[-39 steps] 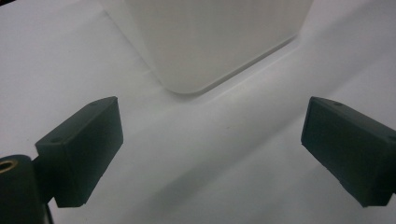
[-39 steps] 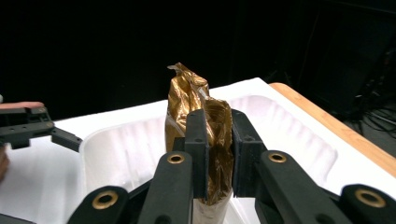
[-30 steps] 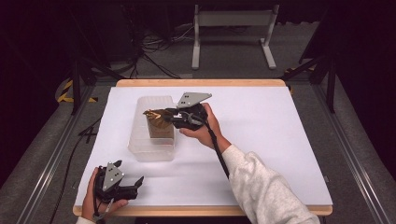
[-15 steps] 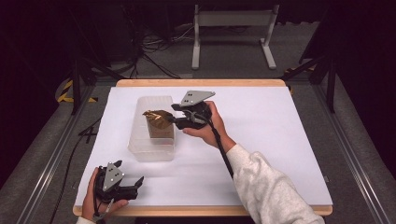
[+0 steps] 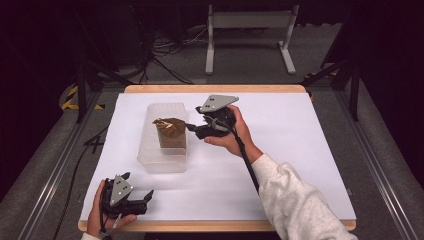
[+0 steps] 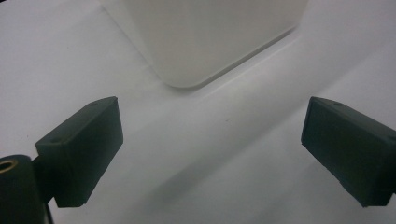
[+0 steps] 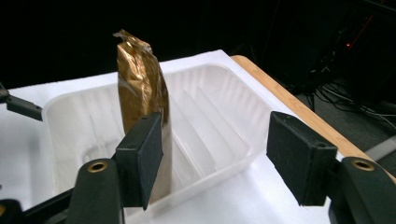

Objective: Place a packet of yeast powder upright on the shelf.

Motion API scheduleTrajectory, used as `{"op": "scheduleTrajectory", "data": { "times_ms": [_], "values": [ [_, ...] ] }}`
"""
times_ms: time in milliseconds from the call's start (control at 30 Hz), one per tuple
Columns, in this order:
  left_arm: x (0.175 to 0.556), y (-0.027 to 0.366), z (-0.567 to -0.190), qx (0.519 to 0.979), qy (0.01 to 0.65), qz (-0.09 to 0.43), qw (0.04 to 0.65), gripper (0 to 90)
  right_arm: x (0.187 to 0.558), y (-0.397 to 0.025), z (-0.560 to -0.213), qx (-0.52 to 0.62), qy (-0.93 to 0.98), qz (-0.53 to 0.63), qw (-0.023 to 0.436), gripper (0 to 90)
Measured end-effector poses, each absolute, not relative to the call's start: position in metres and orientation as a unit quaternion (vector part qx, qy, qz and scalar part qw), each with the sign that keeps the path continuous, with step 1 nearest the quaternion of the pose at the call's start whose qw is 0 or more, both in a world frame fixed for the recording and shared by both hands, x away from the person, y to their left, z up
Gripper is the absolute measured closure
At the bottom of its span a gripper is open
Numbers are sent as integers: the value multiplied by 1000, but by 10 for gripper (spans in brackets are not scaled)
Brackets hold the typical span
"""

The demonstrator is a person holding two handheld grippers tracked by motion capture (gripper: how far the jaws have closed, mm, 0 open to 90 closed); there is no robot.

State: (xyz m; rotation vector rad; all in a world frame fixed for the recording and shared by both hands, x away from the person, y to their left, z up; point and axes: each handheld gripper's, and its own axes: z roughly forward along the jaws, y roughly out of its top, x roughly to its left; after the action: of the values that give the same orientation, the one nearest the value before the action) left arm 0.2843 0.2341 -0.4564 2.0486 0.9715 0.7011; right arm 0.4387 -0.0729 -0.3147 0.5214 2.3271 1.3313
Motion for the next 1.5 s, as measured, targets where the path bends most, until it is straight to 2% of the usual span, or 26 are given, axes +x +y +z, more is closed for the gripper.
{"op": "scheduleTrajectory", "data": {
  "times_ms": [467, 1500],
  "values": [
    [284, 232, -456, 801, 380, 274, 373, 64, 434, -118, -307, 203, 835, 446, 249, 323],
    [284, 231, -457, 804, 382, 273, 366, 64, 409, -200, -318, 227, 844, 384, 298, 277]
  ]
}}
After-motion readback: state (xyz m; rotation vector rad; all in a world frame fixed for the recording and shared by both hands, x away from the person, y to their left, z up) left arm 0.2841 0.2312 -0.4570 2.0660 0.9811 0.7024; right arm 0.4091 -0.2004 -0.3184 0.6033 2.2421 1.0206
